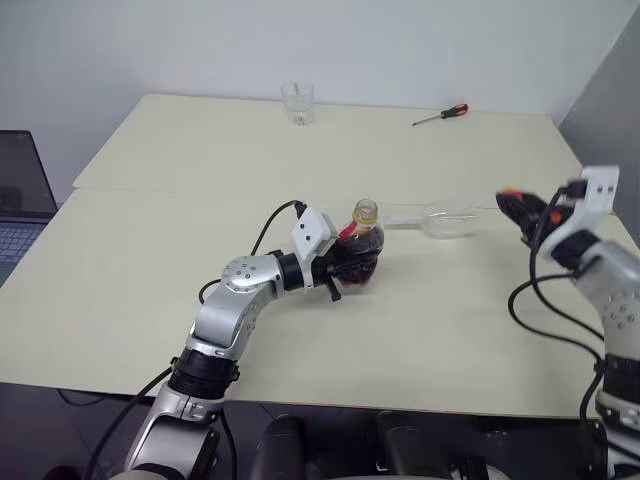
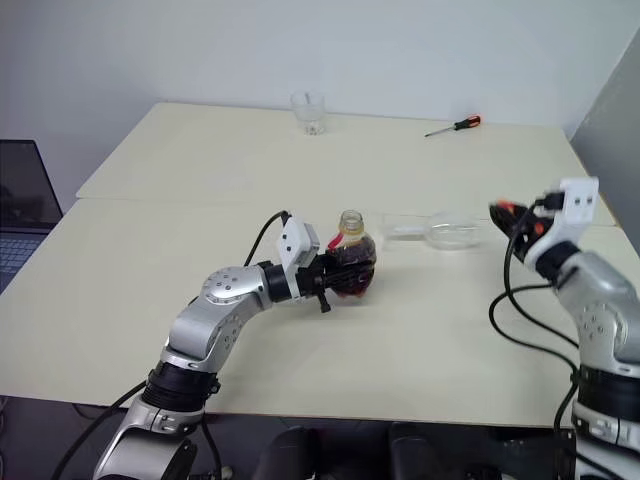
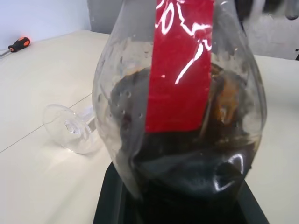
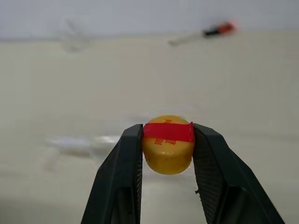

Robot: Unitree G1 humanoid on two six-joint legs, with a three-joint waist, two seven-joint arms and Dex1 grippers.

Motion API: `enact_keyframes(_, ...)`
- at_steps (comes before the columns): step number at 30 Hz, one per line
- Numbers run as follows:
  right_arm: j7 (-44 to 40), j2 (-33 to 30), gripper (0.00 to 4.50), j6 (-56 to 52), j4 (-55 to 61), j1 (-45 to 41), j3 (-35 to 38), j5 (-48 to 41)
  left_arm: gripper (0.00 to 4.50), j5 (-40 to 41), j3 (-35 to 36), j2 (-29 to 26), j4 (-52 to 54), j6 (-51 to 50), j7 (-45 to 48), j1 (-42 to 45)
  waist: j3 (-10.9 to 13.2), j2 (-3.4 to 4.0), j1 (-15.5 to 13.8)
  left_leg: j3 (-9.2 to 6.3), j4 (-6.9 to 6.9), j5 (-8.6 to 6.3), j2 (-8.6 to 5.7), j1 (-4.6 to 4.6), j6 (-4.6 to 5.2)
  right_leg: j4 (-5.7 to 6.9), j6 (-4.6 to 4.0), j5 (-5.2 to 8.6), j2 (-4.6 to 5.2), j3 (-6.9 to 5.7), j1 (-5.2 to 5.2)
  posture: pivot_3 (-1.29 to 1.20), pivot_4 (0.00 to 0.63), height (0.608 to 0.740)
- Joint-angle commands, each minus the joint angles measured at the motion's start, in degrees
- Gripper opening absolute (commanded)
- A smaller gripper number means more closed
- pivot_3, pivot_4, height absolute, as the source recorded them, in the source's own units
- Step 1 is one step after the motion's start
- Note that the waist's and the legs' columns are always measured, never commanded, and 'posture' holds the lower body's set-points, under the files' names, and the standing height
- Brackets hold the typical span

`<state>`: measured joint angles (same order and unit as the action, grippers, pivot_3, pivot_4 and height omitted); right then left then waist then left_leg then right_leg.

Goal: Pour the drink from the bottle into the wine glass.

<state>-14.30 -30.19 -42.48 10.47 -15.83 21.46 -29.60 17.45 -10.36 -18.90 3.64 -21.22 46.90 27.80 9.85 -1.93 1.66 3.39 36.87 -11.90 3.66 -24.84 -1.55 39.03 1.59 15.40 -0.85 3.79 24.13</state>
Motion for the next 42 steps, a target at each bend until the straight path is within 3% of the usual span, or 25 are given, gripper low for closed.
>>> enact_keyframes(1, 7.3, 3.0, 1.22, 3.0, 1.6, 3.3, 1.5, 5.1, 0.72, 0.5, 1.1, 0.5, 1.1, 1.1, -0.3, 1.1, 0.0, 0.07, 0.3, 0.04, 0.01, 0.0, -0.02, 0.01, 0.0, 0.02, 0.0, 0.0, 0.0, 0.0, 0.02, 0.0, 0.15, 0.74)
enact_keyframes(8, 14.4, 8.8, 1.22, 8.1, -4.1, 5.2, 4.4, 9.4, 0.72, 0.6, 0.8, 0.4, 1.0, 1.0, 0.3, 1.3, -0.1, 0.11, 0.3, 0.05, 0.02, 0.0, -0.04, 0.08, 0.0, 0.01, 0.02, -0.01, -0.05, 0.04, -0.01, 0.0, 0.15, 0.74)
enact_keyframes(18, 9.5, 5.2, 4.5, 6.2, -2.0, 4.6, 3.4, 7.7, 0.72, 0.6, 0.9, 0.1, 1.0, 0.7, 0.4, 1.2, -0.1, 0.12, 0.3, 0.06, 0.02, 0.0, -0.04, 0.08, 0.0, -0.01, 0.02, -0.01, -0.05, 0.04, -0.02, 0.0, 0.15, 0.74)
enact_keyframes(28, 2.4, -2.8, 4.5, -5.8, 10.1, -3.0, 1.8, -0.2, 0.72, -0.5, 4.3, -0.8, -1.1, 1.9, -3.5, 0.4, -0.1, 0.12, 0.4, 0.04, 0.02, 0.0, -0.03, 0.08, 0.01, 0.01, 0.02, -0.01, -0.06, 0.04, -0.01, 0.0, 0.15, 0.74)
enact_keyframes(36, -9.8, -6.6, 4.5, -20.1, 25.8, -7.5, -6.7, -20.8, 0.72, -3.0, 10.9, -1.4, -9.8, 8.0, -10.3, -1.1, 0.0, 0.09, 0.2, -0.08, 0.01, -0.01, 0.02, 0.03, 0.01, -0.01, 0.01, -0.01, -0.07, -0.02, -0.03, 0.0, 0.15, 0.74)
enact_keyframes(42, -10.2, -6.4, 4.5, -21.8, 28.6, -10.3, -13.1, -24.1, 0.72, -5.4, 17.1, -1.3, -19.7, 15.9, -19.1, 1.8, 0.0, -0.03, 0.0, -0.03, 0.1, 0.0, -0.02, 0.01, 0.01, -0.05, 0.03, -0.02, 0.03, -0.14, -0.08, 0.0, 0.15, 0.74)
